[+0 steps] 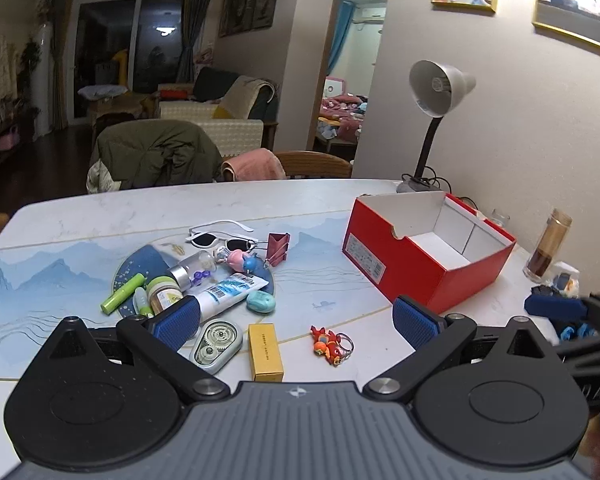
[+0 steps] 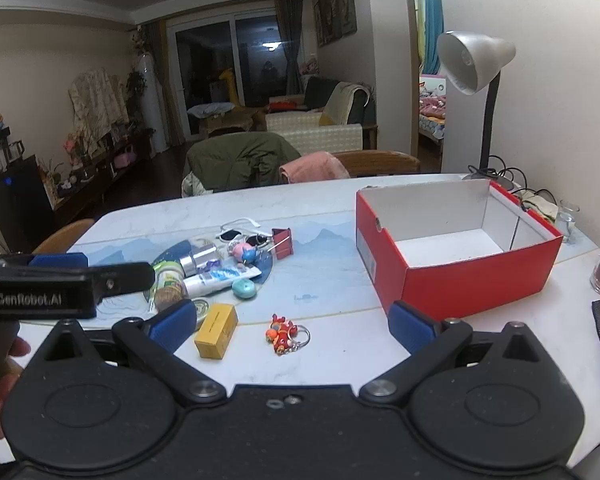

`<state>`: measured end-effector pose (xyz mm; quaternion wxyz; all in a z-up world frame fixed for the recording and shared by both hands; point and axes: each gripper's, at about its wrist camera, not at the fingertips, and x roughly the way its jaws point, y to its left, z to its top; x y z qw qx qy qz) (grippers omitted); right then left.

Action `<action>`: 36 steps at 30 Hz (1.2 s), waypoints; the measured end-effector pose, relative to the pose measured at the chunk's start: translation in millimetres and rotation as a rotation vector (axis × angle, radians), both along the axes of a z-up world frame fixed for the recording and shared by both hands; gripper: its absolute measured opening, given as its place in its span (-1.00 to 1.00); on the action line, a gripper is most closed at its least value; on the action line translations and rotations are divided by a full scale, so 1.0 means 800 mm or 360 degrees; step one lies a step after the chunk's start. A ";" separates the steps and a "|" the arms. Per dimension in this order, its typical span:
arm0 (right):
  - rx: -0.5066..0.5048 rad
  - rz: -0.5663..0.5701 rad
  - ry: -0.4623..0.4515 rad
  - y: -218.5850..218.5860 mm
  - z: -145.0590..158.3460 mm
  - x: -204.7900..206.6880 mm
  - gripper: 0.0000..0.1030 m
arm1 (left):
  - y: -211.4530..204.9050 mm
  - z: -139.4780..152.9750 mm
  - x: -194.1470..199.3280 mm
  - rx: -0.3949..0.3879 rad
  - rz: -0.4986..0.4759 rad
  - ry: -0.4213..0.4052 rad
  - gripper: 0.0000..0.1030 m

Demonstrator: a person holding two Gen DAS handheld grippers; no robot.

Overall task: Organize rigid objects
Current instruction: 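Grasp the small yellow box with the left tool while the right tool grasps the red dragon keychain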

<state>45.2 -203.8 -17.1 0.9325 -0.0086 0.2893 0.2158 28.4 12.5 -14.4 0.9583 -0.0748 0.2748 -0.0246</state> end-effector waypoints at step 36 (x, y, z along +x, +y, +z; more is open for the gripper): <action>-0.0360 0.0488 0.0302 0.079 -0.156 0.158 0.47 | -0.001 -0.152 0.143 0.0122 0.0063 0.0485 0.93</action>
